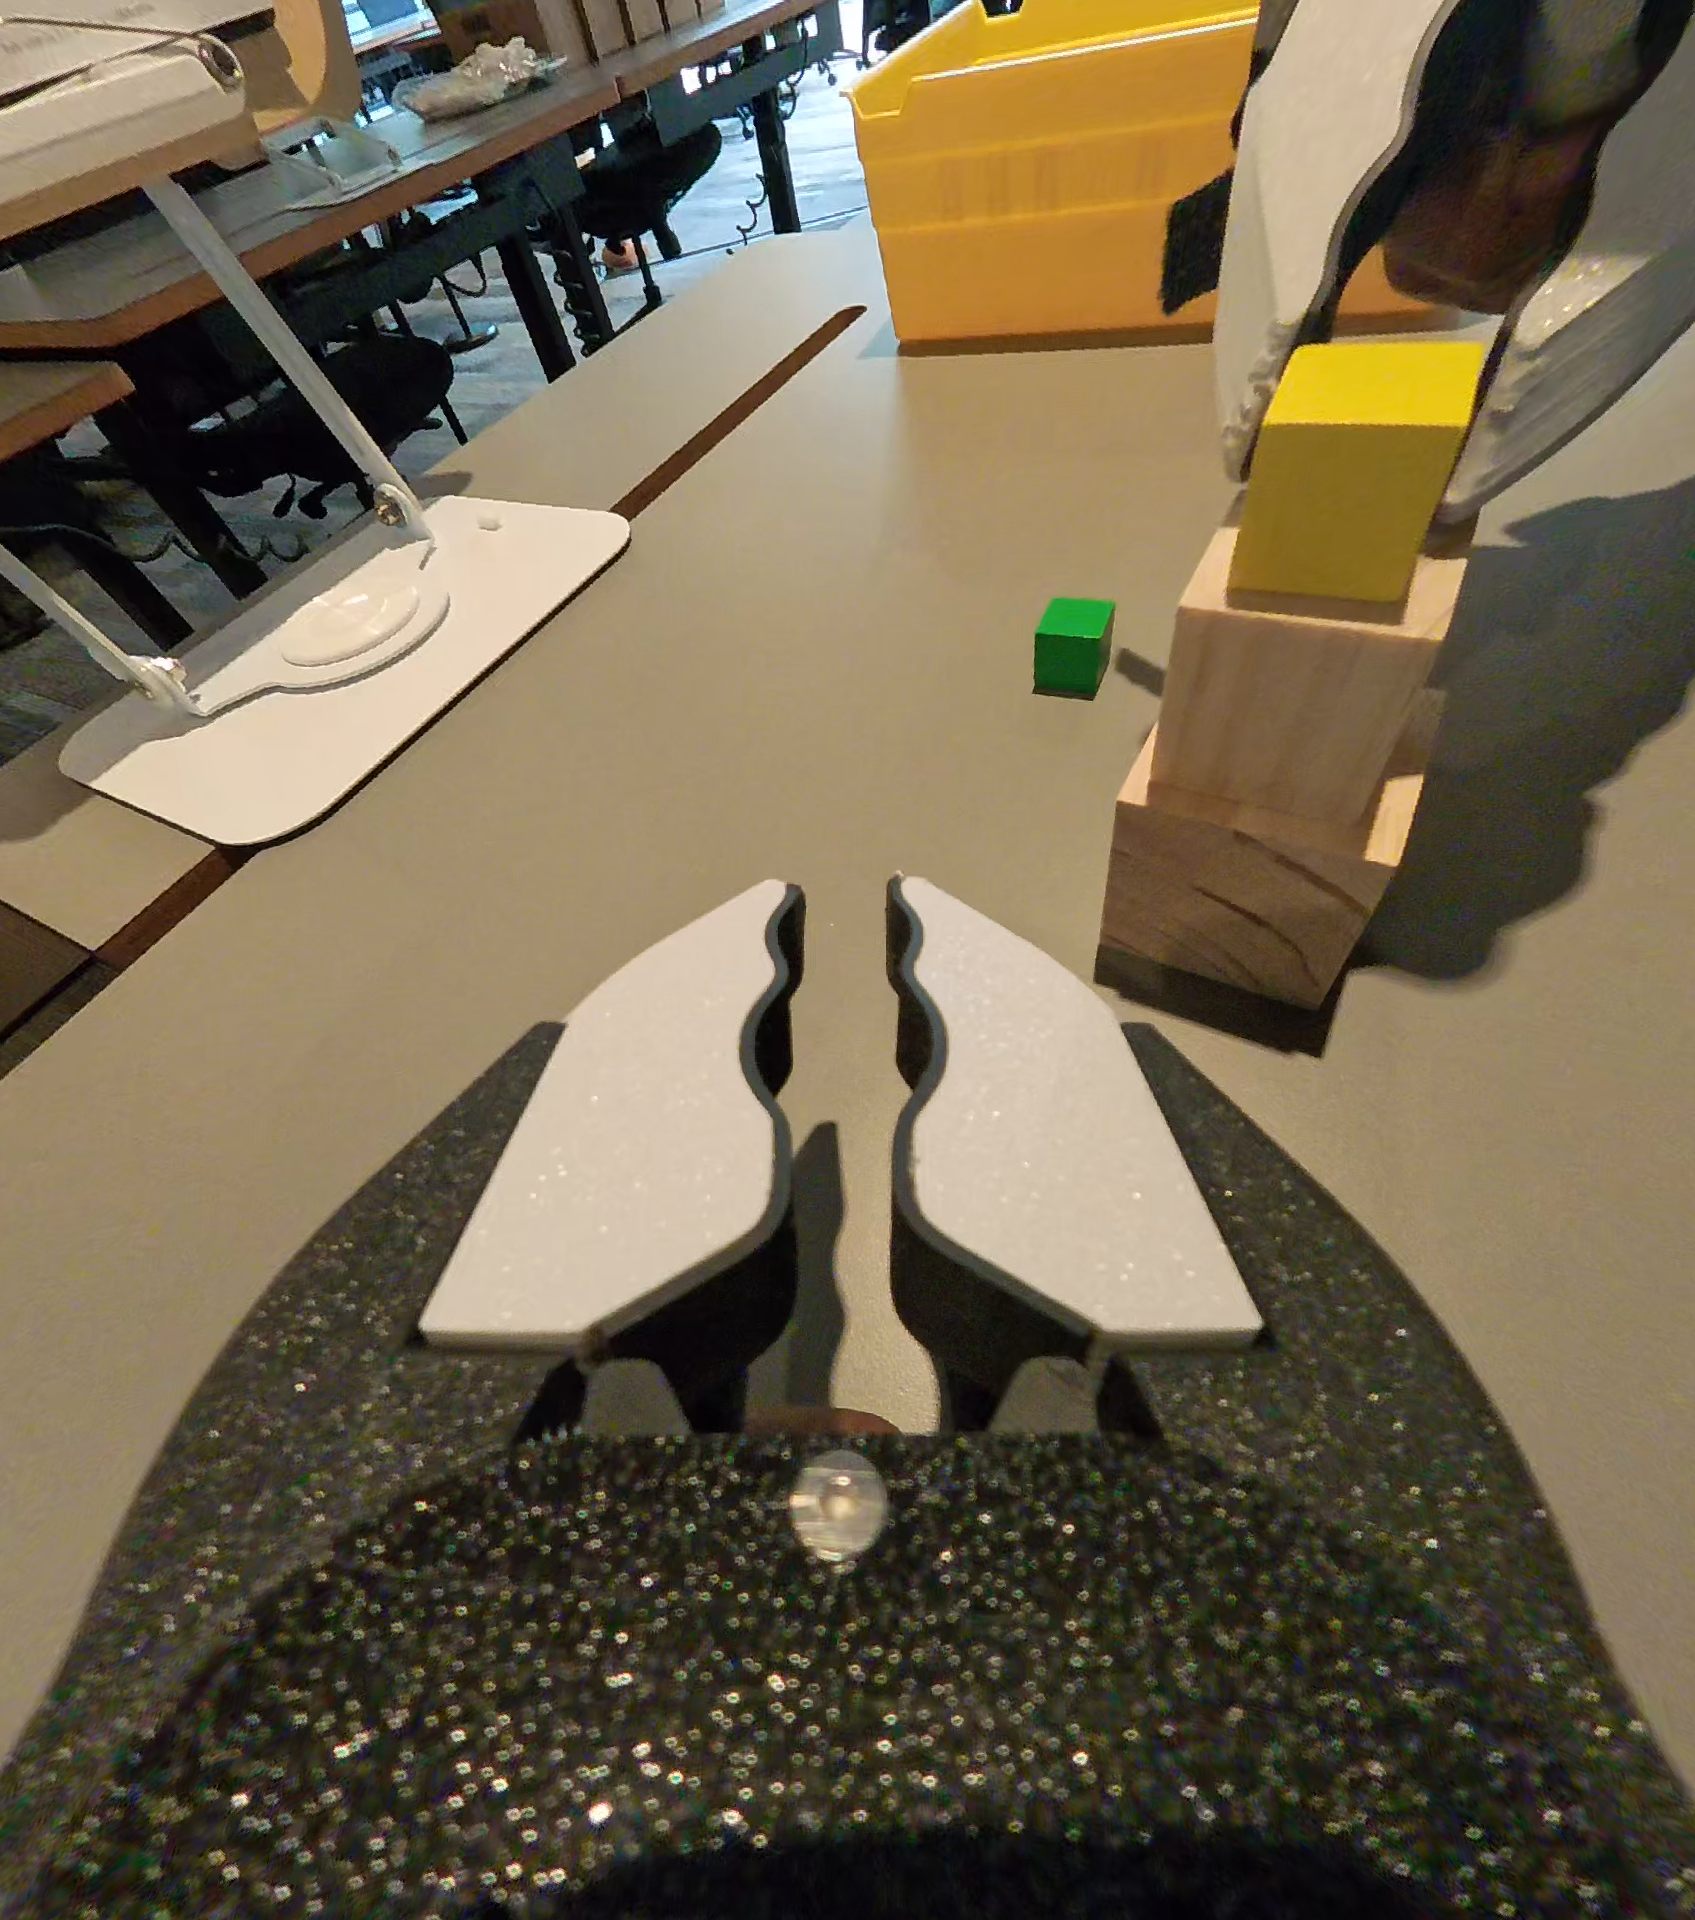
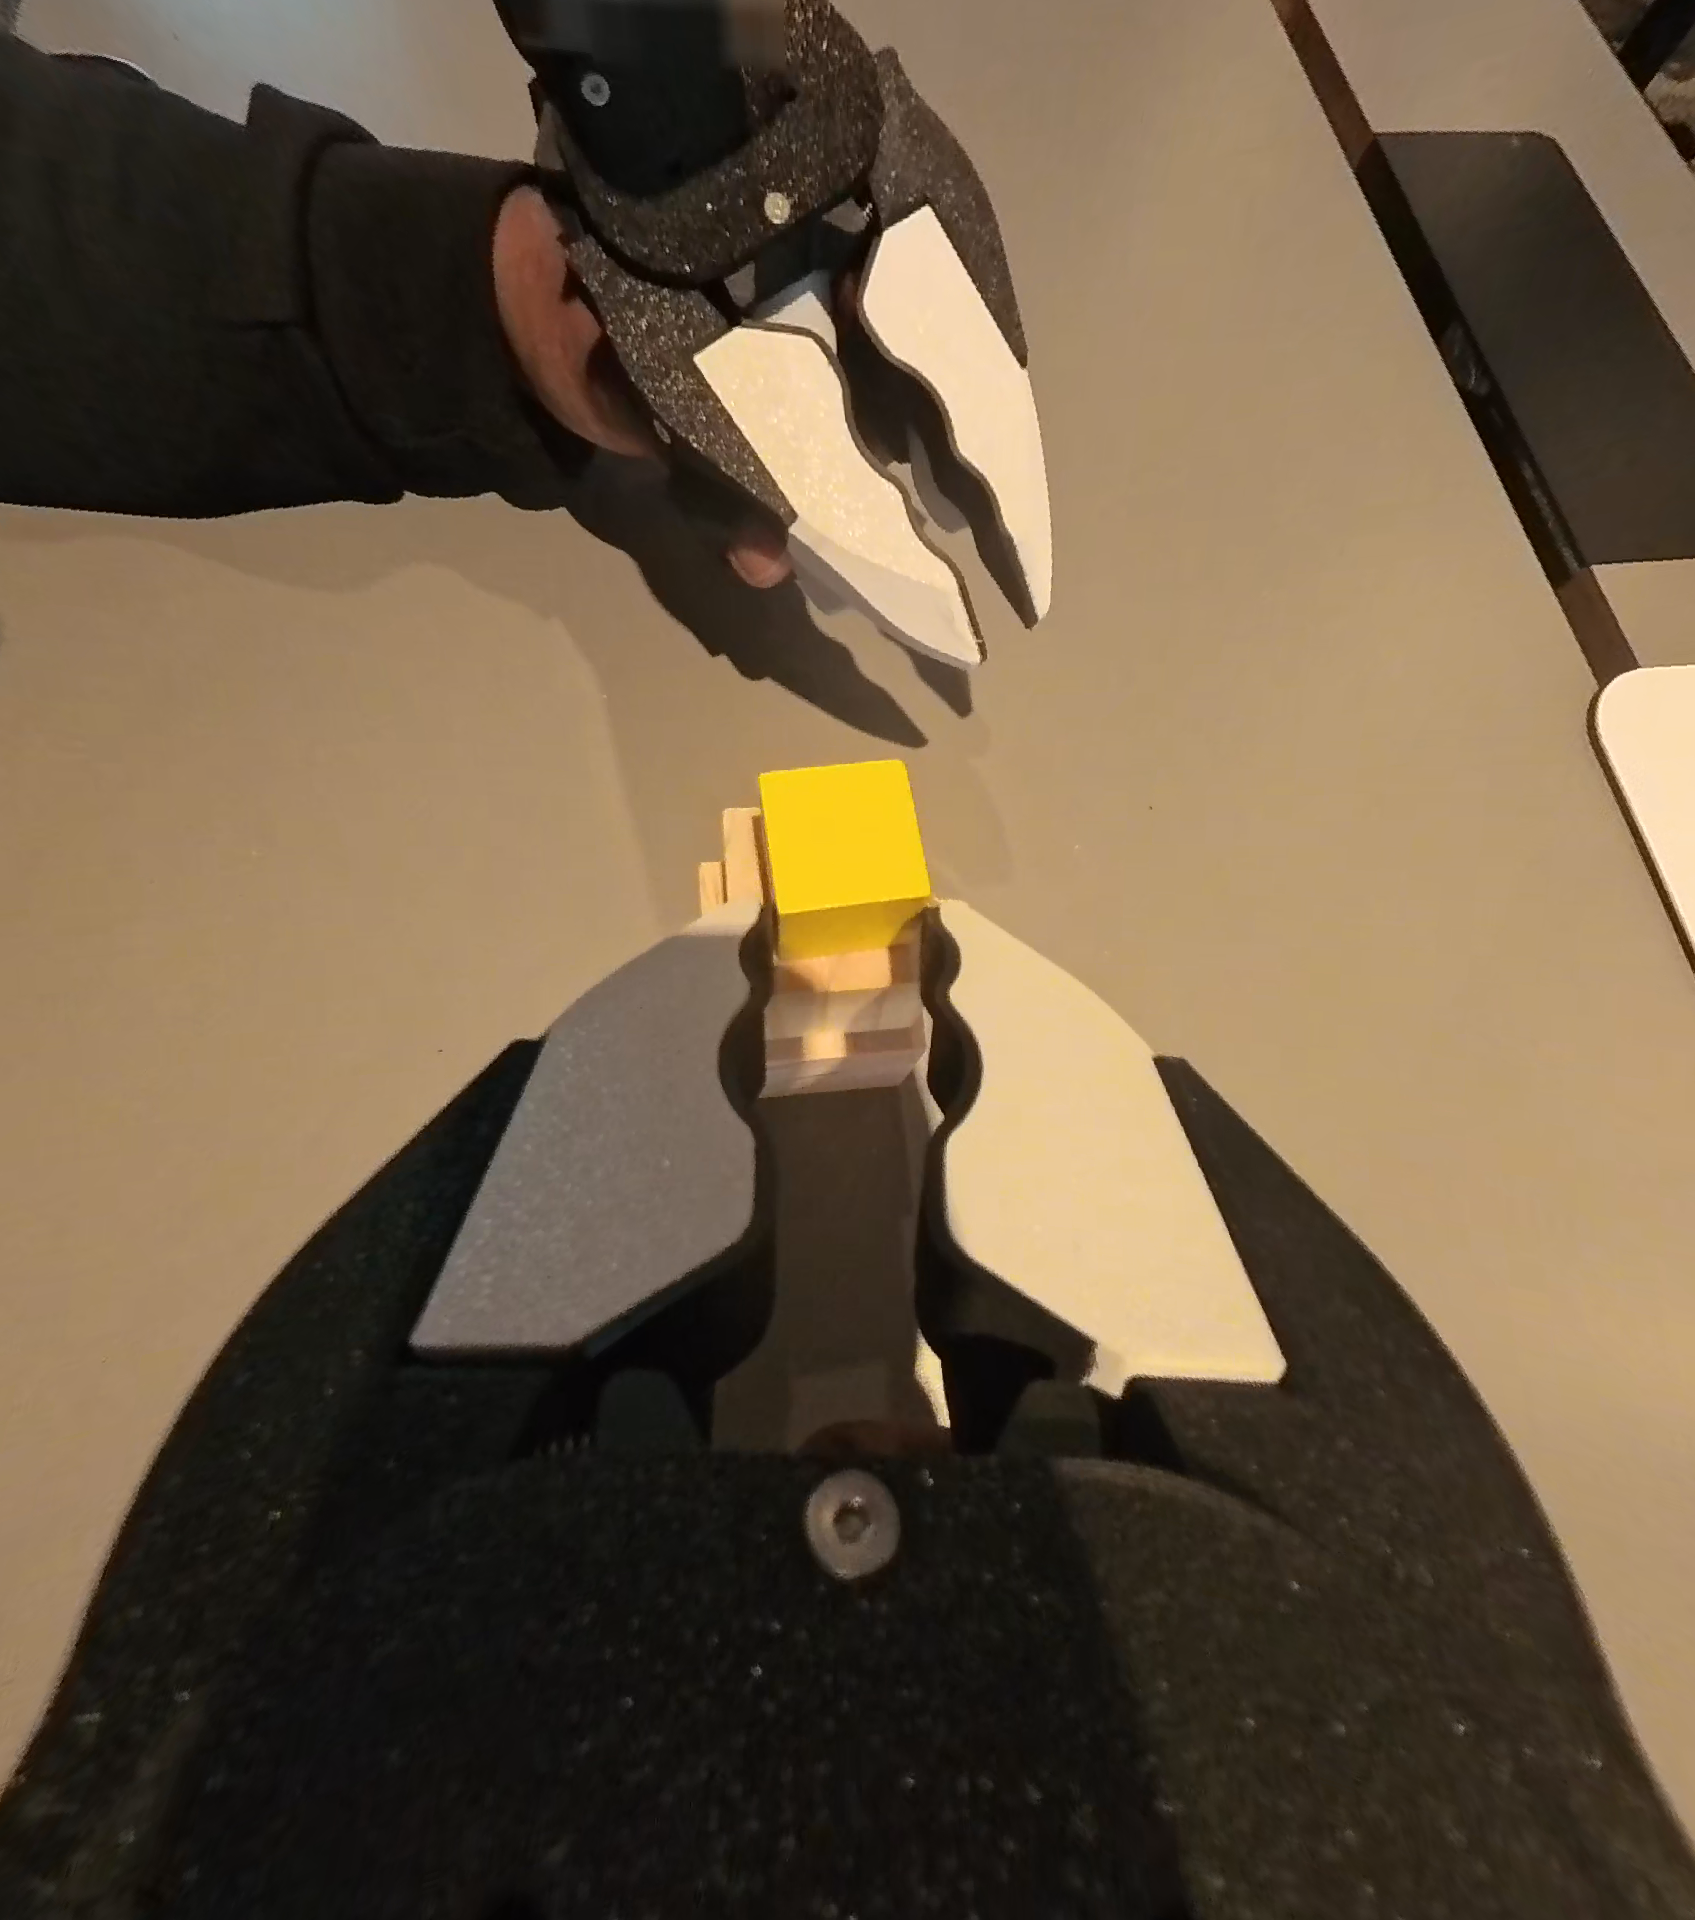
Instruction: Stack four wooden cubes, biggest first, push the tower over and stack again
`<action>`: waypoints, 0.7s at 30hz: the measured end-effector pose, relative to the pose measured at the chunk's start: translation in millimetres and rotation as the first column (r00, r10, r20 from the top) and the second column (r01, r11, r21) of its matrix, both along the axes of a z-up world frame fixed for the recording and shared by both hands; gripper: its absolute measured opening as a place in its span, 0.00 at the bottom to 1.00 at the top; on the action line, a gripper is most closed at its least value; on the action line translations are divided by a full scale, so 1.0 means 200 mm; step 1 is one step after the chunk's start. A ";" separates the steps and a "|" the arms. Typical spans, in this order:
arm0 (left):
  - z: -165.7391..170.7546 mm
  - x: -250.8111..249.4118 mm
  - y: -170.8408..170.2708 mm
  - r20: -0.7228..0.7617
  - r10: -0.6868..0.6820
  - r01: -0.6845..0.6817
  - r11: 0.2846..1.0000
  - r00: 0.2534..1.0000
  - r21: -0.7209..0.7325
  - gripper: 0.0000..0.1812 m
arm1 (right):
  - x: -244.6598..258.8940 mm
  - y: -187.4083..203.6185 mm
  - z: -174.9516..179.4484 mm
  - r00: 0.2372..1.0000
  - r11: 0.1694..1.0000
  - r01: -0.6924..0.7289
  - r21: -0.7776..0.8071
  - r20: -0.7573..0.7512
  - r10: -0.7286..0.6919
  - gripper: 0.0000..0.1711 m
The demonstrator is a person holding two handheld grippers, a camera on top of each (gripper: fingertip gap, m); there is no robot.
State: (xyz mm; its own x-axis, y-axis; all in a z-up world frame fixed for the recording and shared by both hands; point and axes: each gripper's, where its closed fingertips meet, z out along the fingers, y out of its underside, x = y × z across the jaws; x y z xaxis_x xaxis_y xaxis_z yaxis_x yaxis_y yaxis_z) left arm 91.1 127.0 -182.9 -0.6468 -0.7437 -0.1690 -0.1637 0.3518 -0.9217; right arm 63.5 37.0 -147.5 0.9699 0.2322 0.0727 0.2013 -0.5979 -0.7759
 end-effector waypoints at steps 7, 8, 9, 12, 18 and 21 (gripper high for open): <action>0.00 0.00 0.00 0.001 -0.003 0.003 1.000 1.000 0.005 0.08 | 0.00 -0.01 -0.01 1.000 1.000 -0.004 -0.017 0.026 0.004 0.20; 0.00 0.00 0.00 0.001 -0.003 0.003 1.000 1.000 0.005 0.08 | 0.00 -0.01 0.00 1.000 1.000 -0.005 -0.016 0.029 0.005 0.21; 0.00 0.00 0.00 0.001 -0.004 0.004 1.000 1.000 0.004 0.08 | 0.00 -0.01 0.00 1.000 1.000 -0.008 -0.016 0.029 0.009 0.22; 0.00 0.00 0.00 0.002 -0.004 0.004 1.000 1.000 0.001 0.08 | 0.01 -0.03 0.03 0.999 1.000 -0.016 -0.011 0.036 0.017 0.24; 0.00 0.00 0.00 0.003 -0.006 0.006 1.000 1.000 0.005 0.08 | 0.19 -0.19 -0.04 0.997 0.994 -0.019 -0.105 0.067 0.026 0.29; 0.00 0.00 -0.01 0.001 -0.007 0.007 1.000 1.000 0.010 0.08 | 0.34 -0.26 -0.15 0.999 0.992 0.010 -0.126 0.049 -0.004 0.31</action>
State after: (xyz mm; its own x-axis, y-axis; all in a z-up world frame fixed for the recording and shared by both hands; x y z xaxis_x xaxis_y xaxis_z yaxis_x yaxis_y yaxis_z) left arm 90.2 125.8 -183.6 -0.6519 -0.7372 -0.1777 -0.1597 0.3625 -0.9182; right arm 131.8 -14.0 -178.0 0.9676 0.2355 0.0907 0.2325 -0.6919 -0.6835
